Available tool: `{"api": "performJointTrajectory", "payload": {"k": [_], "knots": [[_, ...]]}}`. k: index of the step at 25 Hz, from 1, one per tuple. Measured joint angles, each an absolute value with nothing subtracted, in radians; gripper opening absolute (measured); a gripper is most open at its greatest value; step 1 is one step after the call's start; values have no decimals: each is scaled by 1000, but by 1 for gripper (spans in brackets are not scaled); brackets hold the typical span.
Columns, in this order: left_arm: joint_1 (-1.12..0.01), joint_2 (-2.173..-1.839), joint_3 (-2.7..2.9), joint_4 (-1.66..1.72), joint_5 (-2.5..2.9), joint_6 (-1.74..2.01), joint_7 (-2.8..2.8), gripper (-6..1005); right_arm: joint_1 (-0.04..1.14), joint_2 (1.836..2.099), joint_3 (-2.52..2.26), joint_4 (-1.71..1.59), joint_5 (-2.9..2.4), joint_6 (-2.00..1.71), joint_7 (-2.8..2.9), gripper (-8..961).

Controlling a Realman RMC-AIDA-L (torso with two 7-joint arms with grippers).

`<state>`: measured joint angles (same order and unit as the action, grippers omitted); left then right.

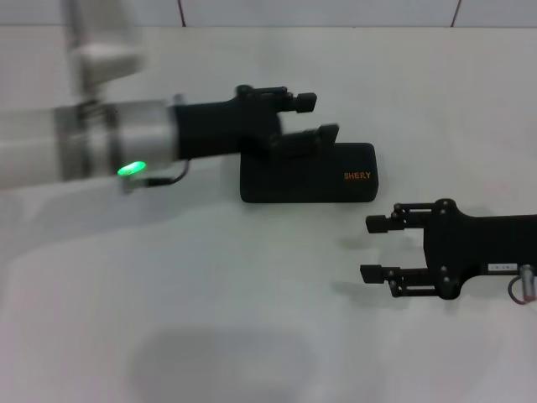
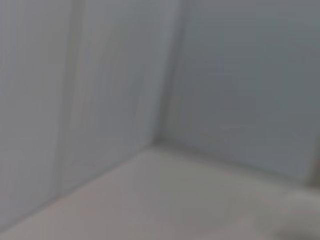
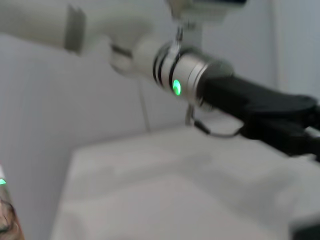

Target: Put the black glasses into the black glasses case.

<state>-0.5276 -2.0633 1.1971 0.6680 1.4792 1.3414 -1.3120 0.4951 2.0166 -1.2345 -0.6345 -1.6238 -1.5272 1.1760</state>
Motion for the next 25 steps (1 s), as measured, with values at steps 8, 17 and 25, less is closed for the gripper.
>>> {"api": "performJointTrajectory", "payload": {"k": [8, 17, 25], "knots": [[-374, -1975, 1125, 642, 1507, 1810, -1049, 607, 484, 2023, -1270, -574, -1519, -1643, 942, 653], [-347, -1975, 1124, 645, 1556, 1826, -1012, 606, 576, 2028, -1320, -409, -1477, -1624, 833, 653], [-352, -1977, 1103, 640, 1564, 1826, -1010, 607, 559, 2028, -1316, -400, -1459, -1629, 754, 653]]}}
